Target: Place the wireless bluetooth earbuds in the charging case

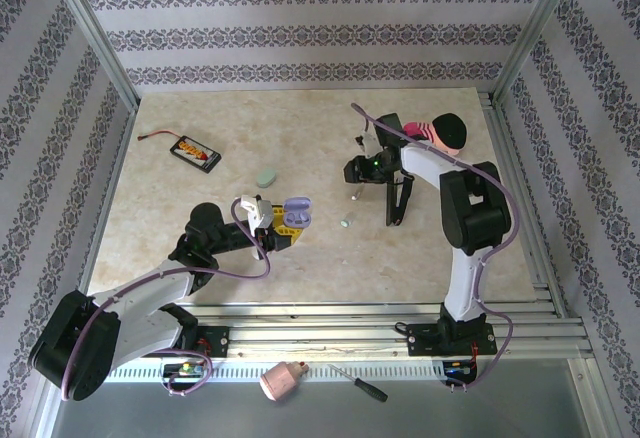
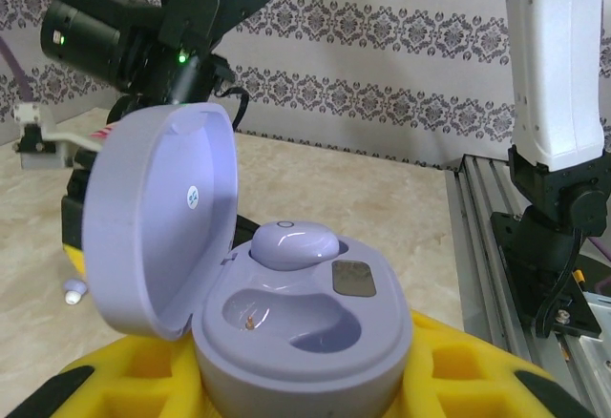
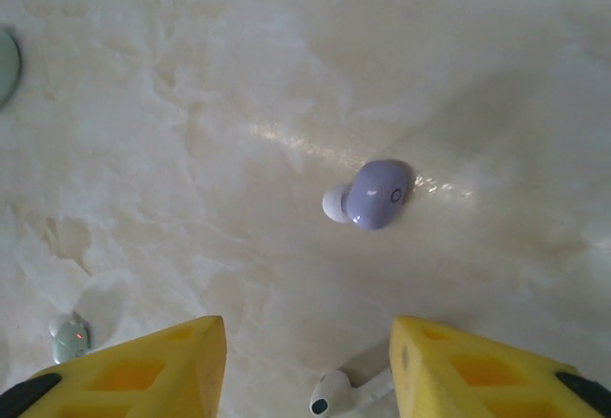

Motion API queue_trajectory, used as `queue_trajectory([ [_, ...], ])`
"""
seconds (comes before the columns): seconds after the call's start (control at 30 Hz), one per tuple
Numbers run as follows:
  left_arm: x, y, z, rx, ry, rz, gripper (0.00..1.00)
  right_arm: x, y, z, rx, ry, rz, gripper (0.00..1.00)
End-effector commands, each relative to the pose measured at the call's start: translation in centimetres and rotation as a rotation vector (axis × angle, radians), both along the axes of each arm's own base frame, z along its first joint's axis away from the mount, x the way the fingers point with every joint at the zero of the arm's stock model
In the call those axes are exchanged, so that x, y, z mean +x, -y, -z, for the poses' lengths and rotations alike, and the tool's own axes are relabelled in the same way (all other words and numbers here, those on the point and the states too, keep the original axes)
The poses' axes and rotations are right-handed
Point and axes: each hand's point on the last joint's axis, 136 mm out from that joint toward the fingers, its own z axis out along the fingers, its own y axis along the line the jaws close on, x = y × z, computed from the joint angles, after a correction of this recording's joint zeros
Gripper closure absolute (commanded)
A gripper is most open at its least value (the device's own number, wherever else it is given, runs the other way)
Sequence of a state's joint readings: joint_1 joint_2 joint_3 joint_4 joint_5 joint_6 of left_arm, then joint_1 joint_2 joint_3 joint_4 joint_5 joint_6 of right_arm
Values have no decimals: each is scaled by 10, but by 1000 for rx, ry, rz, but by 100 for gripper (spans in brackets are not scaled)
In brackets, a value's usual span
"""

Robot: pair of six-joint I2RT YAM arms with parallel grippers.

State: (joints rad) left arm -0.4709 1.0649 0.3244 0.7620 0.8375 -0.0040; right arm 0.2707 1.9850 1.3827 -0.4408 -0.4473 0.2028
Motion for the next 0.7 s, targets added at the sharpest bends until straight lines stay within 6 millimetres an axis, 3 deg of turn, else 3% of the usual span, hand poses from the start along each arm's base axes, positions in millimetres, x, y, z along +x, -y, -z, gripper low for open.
queue_trajectory([
  [0.0,1,-2,1,7,16,-5,86,15,4,-8,35,0,102,53],
  [0.17,2,-1,3,3,7,-1,86,21,-15,-4,174,-75,141,60],
  [0.67,0,2,0,-13,-11,30,86,34,-8,20,150,-124,222,59],
])
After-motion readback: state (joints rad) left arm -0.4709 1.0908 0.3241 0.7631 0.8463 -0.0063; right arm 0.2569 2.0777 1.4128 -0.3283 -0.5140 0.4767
